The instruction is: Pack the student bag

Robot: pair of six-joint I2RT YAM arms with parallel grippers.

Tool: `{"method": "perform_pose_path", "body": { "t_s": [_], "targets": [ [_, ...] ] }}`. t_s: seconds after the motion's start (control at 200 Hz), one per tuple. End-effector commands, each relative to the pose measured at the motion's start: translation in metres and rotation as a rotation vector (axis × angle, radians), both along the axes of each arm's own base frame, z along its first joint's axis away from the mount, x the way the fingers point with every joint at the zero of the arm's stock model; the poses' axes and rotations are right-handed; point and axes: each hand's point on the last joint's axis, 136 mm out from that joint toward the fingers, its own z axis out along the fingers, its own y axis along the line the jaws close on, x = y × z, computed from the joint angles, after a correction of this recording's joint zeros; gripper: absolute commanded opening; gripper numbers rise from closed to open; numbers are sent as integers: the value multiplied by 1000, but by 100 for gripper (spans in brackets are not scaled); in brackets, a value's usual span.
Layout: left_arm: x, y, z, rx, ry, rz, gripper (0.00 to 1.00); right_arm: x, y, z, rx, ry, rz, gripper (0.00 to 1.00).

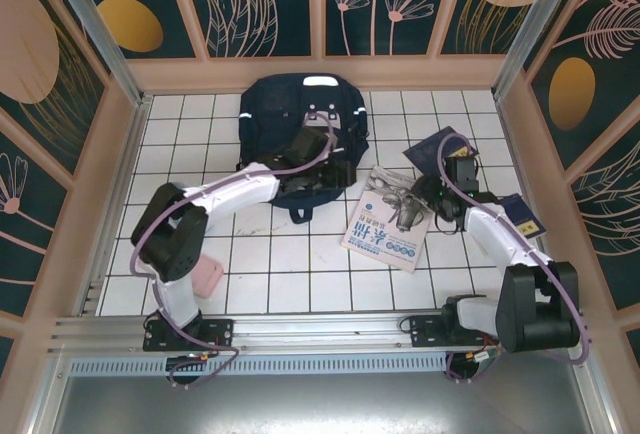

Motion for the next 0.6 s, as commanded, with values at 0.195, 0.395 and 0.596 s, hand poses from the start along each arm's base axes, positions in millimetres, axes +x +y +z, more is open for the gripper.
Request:
{"method": "perform_pose_path", "body": {
  "t_s": [0.195, 0.395, 0.596],
  "targets": [
    [-17, -62, -32, -21, 92, -73, 52, -36, -3, -39, 72, 137, -20, 67],
    [-6, -44, -67, 111, 98, 29, 48, -40, 9, -46, 144, 138, 35, 63],
    [-11, -44, -88, 129, 156, 31, 44, -44, 13, -52, 172, 153, 63, 62]
  ]
}}
